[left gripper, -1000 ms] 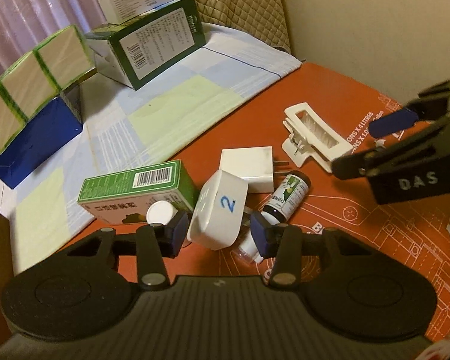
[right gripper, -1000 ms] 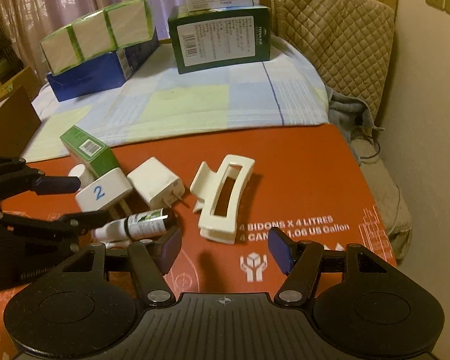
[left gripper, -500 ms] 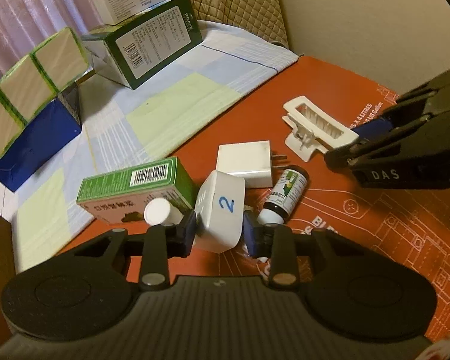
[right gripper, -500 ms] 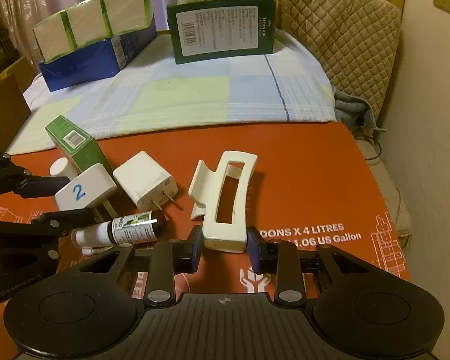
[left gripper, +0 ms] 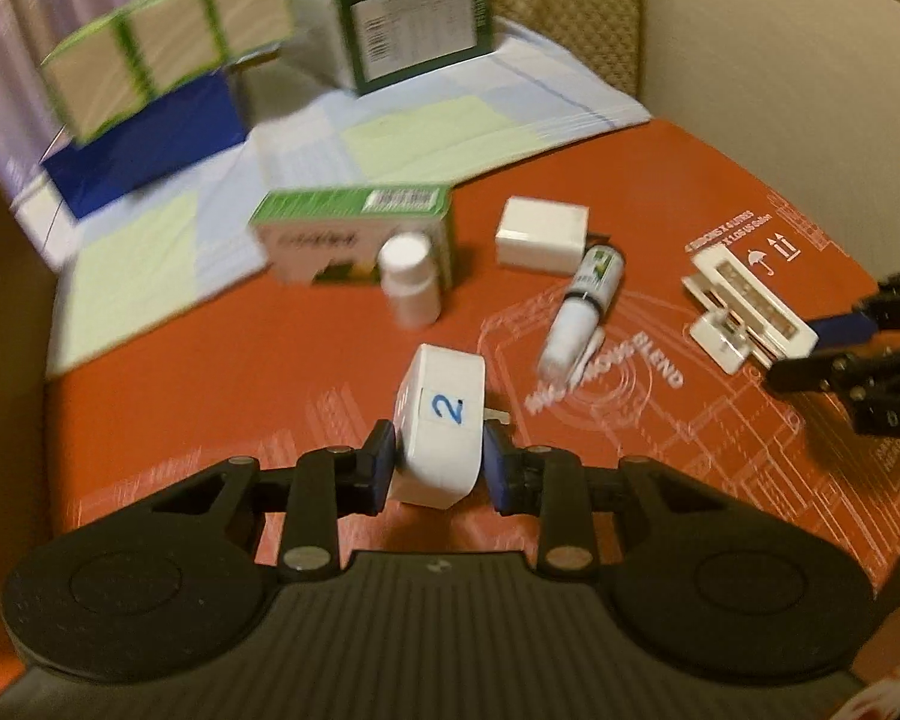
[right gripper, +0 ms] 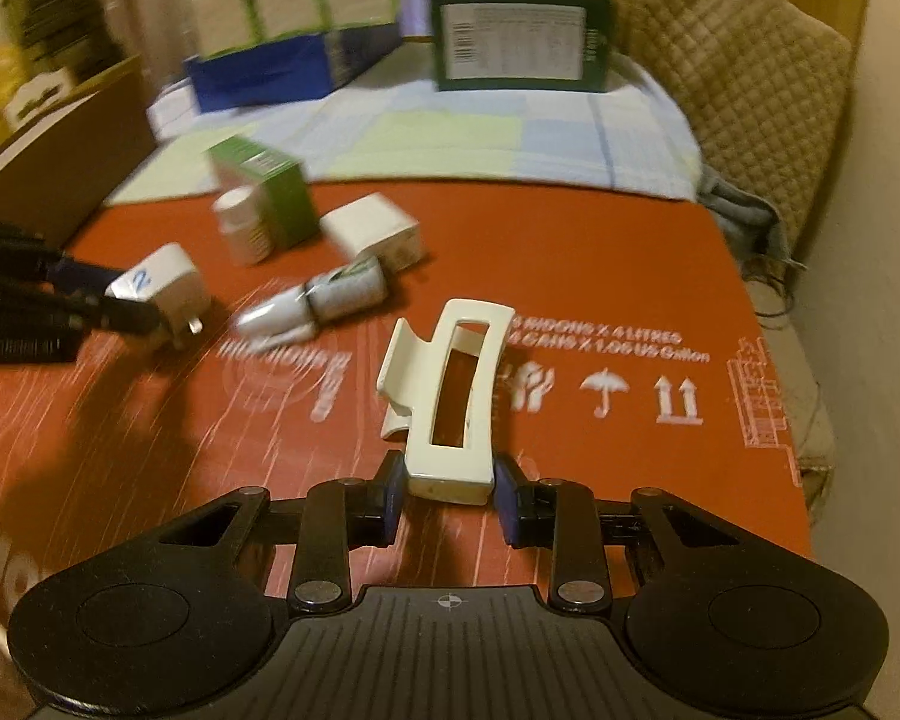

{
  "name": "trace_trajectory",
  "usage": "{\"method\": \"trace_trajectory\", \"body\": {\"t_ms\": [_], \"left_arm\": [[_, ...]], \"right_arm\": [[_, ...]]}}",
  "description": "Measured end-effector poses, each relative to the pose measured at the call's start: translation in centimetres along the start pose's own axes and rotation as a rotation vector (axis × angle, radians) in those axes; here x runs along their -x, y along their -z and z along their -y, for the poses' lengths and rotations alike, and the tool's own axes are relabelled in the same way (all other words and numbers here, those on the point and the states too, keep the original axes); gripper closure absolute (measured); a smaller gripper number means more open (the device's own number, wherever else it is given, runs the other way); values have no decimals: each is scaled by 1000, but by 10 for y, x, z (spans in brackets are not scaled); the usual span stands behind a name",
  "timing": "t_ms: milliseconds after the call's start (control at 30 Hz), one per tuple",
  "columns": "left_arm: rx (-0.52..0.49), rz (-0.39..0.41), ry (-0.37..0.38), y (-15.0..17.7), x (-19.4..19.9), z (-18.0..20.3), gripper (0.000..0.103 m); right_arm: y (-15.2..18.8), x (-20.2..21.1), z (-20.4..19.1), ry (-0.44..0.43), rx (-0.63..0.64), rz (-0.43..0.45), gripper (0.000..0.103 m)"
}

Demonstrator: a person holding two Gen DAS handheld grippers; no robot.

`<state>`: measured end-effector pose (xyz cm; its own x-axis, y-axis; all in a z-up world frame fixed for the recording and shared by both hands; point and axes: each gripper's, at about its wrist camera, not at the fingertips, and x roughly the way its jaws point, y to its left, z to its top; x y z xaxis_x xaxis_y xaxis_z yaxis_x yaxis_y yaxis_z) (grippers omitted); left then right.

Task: Organize rigid objects
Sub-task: 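Grasp the white claw clip with the right tool while the left tool grasps the white plug adapter, then lift and carry the claw clip and plug adapter over the shoebox with both tools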

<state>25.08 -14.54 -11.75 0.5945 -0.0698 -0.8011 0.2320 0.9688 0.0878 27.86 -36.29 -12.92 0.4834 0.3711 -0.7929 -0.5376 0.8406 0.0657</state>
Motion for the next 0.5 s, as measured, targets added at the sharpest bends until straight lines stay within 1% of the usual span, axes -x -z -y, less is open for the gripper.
{"method": "trace_trajectory", "body": {"t_ms": [100, 167, 267, 333, 367, 400, 500], "left_arm": [[42, -29, 4, 10, 8, -7, 78], [74, -48, 6, 14, 8, -12, 78], [109, -48, 17, 13, 8, -16, 78], [108, -37, 16, 10, 9, -16, 76], [110, -38, 19, 7, 9, -16, 74], [122, -39, 25, 6, 9, -17, 73], [170, -45, 42, 3, 7, -22, 73]], "right_arm": [[8, 5, -5, -31, 31, -8, 75], [11, 6, -9, -29, 37, -19, 75], [11, 4, -14, -17, 54, -37, 72], [10, 3, -18, -10, 64, -41, 66], [9, 3, -18, -5, 66, -39, 59], [7, 3, -19, -1, 66, -35, 53], [1, 2, -18, -1, 48, -24, 50]]}}
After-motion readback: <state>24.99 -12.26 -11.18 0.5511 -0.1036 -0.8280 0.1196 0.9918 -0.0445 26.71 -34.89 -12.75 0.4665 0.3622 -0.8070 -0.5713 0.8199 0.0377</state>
